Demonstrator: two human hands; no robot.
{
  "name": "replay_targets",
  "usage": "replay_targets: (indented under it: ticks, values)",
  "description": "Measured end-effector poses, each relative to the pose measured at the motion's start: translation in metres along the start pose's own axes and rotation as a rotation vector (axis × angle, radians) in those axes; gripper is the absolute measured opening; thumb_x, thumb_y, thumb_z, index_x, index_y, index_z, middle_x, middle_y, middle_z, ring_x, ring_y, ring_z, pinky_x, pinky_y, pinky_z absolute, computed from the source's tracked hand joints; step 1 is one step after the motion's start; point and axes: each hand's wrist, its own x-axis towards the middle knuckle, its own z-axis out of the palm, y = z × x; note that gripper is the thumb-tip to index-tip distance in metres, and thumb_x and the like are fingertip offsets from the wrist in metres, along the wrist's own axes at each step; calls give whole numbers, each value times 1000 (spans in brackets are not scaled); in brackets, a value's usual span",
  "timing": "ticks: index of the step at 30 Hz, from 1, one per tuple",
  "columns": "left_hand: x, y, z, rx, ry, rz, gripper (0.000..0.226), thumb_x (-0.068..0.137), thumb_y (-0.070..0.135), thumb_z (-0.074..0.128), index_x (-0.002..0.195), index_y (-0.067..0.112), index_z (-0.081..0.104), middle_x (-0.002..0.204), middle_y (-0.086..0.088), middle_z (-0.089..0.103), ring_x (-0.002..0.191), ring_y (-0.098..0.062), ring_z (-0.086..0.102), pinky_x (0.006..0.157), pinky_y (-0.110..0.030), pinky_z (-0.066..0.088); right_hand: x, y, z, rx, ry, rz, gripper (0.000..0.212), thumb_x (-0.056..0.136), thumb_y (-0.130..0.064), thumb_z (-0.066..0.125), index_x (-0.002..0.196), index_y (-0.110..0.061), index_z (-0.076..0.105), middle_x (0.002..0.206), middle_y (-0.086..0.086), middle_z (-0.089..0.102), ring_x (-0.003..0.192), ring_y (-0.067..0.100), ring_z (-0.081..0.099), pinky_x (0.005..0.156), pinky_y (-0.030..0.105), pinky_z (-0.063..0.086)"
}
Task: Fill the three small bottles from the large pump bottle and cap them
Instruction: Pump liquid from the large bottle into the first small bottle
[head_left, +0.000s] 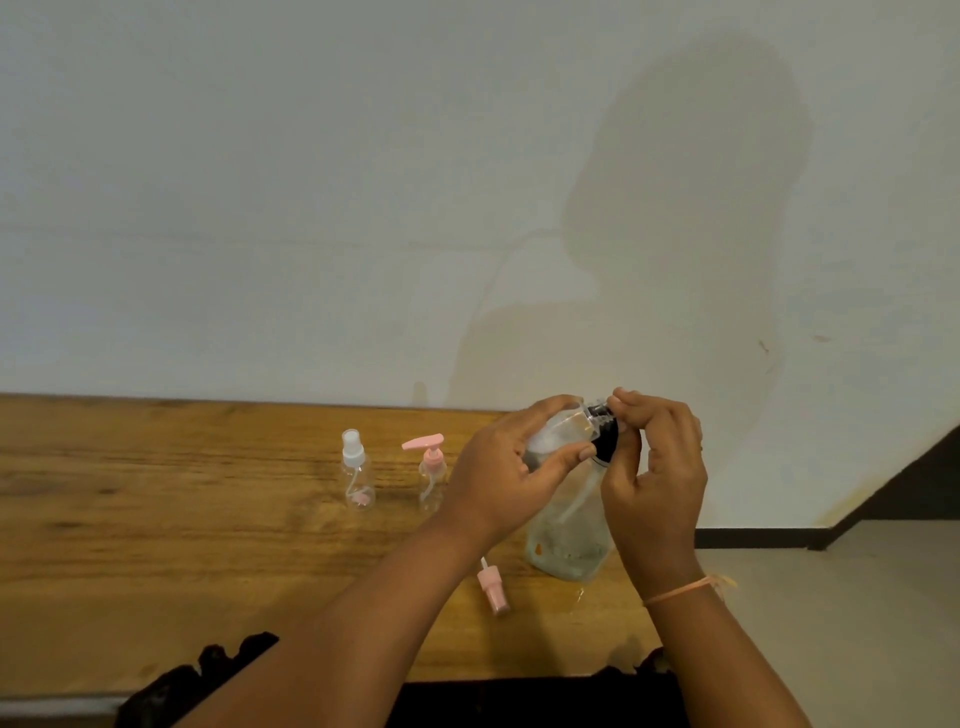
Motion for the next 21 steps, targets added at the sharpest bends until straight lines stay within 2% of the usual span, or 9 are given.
replay_targets:
  ticks: [4, 9, 13, 15, 17, 19, 21]
  values:
    - [-2, -5, 1, 9, -19, -25, 49, 77, 54, 62, 122, 36, 58, 115, 11, 65, 104, -3, 60, 87, -30, 53, -5, 6, 2, 13, -24, -6, 27, 78, 20, 54, 94, 0, 63, 100, 0, 54, 98, 9, 50, 88, 16, 43]
    - [-4, -3, 3, -24, 5, -17, 54, 75, 61, 58, 122, 34, 59, 115, 12, 66, 106, -3, 60, 88, -33, 53, -5, 1, 2, 19, -11, -4, 23, 79, 13, 52, 93, -1, 63, 99, -2, 53, 97, 9, 50, 82, 30, 47]
    - [-2, 1, 0, -26, 19, 27, 50, 76, 57, 60, 120, 34, 60, 108, 11, 68, 97, -4, 63, 82, -31, 55, -2, -6, -1, 20, 41, 17, 22, 78, 13, 51, 90, 0, 64, 96, 5, 58, 93, 21, 57, 86, 12, 43]
    - [-2, 2, -1, -18, 17, 28, 50, 76, 57, 60, 120, 34, 60, 108, 11, 68, 97, -3, 63, 81, -30, 54, -1, -6, -1, 23, 37, 14, 23, 78, 14, 51, 91, 0, 64, 96, 6, 58, 92, 23, 57, 87, 11, 42]
    - [-2, 0, 0, -18, 4, 11, 50, 76, 58, 59, 121, 35, 59, 109, 12, 67, 98, -3, 63, 82, -30, 55, -3, -2, 1, 14, 23, 4, 24, 78, 17, 52, 91, 1, 64, 97, 5, 57, 94, 19, 56, 86, 17, 45]
    - [-2, -2, 2, -29, -3, -14, 50, 75, 60, 59, 120, 38, 58, 112, 13, 66, 101, -2, 61, 85, -30, 54, -4, 4, 3, 12, -1, -14, 26, 77, 21, 55, 92, 2, 64, 99, 1, 54, 97, 12, 52, 83, 28, 48]
    - [-2, -3, 4, -48, -3, -36, 51, 75, 61, 58, 120, 39, 57, 115, 12, 65, 104, -1, 60, 86, -31, 54, -4, 8, 3, 11, -26, -23, 27, 77, 21, 56, 93, 1, 64, 99, 0, 53, 97, 8, 49, 80, 33, 48]
